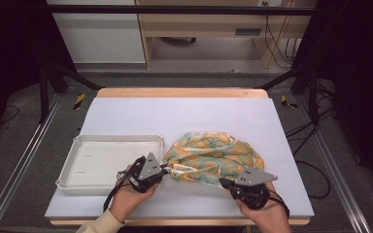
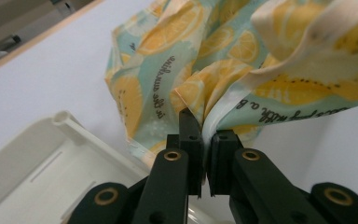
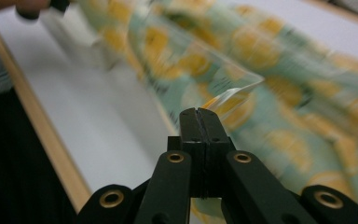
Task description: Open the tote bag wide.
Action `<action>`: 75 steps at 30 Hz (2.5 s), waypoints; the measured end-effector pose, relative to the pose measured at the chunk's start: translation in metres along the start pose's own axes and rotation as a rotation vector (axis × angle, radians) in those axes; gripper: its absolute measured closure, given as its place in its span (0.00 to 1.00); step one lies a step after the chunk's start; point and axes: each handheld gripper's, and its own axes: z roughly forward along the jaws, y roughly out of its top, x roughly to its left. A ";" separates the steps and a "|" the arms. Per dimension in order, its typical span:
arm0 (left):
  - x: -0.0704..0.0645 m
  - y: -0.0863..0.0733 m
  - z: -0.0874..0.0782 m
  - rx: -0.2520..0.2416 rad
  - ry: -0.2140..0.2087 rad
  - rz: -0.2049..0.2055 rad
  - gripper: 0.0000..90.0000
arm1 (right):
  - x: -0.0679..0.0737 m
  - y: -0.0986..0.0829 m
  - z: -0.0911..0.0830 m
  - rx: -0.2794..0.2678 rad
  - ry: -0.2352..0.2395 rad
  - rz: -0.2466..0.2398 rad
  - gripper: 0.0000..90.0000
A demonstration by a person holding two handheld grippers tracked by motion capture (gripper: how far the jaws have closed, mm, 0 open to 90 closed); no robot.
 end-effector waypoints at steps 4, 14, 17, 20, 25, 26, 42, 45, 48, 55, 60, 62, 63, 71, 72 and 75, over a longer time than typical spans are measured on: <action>0.004 0.002 -0.009 -0.054 0.042 -0.008 0.96 | 0.013 -0.019 0.012 0.092 0.034 -0.054 1.00; 0.009 -0.003 -0.012 -0.037 0.063 0.014 0.95 | 0.010 -0.031 0.015 0.104 0.003 -0.034 0.78; 0.010 -0.006 -0.009 -0.020 0.068 0.021 0.95 | 0.006 -0.030 0.003 0.035 -0.024 -0.011 0.56; 0.009 -0.007 -0.008 -0.014 0.066 0.025 0.95 | 0.004 -0.028 -0.004 0.000 -0.036 -0.007 0.52; 0.005 -0.009 -0.006 0.003 0.065 0.050 0.95 | -0.009 -0.016 -0.022 -0.074 -0.063 0.014 0.50; 0.005 -0.009 -0.006 0.003 0.065 0.051 0.95 | -0.012 -0.013 -0.025 -0.080 -0.071 0.015 0.52; 0.002 -0.011 -0.005 0.020 0.064 0.080 0.96 | -0.067 0.035 0.037 0.027 -0.095 0.010 0.61; 0.003 -0.011 -0.007 0.007 0.071 0.079 0.96 | -0.059 0.037 0.053 0.065 -0.036 -0.031 0.51; 0.003 -0.009 -0.010 -0.010 0.084 0.078 0.96 | -0.052 0.035 0.059 0.091 -0.014 -0.054 0.46; 0.004 -0.006 -0.016 -0.042 0.098 0.068 0.96 | -0.039 0.032 0.064 0.106 0.030 -0.113 0.49; 0.006 -0.003 -0.021 -0.056 0.076 0.034 0.95 | -0.034 0.032 0.061 0.110 0.029 -0.154 0.90; 0.007 -0.002 -0.024 -0.056 0.065 0.024 0.94 | -0.034 0.032 0.060 0.100 0.031 -0.151 0.95; 0.008 -0.002 -0.025 -0.049 0.056 0.020 0.92 | -0.034 0.032 0.059 0.097 0.033 -0.153 0.98; 0.016 -0.006 -0.048 -0.040 0.103 0.006 0.68 | -0.037 0.029 0.051 0.071 -0.035 -0.134 1.00; 0.019 -0.006 -0.052 -0.051 0.113 -0.002 0.67 | -0.038 0.029 0.050 0.067 -0.037 -0.131 1.00; 0.030 -0.001 -0.059 -0.066 0.139 -0.016 0.66 | -0.035 0.027 0.048 0.059 -0.026 -0.141 0.99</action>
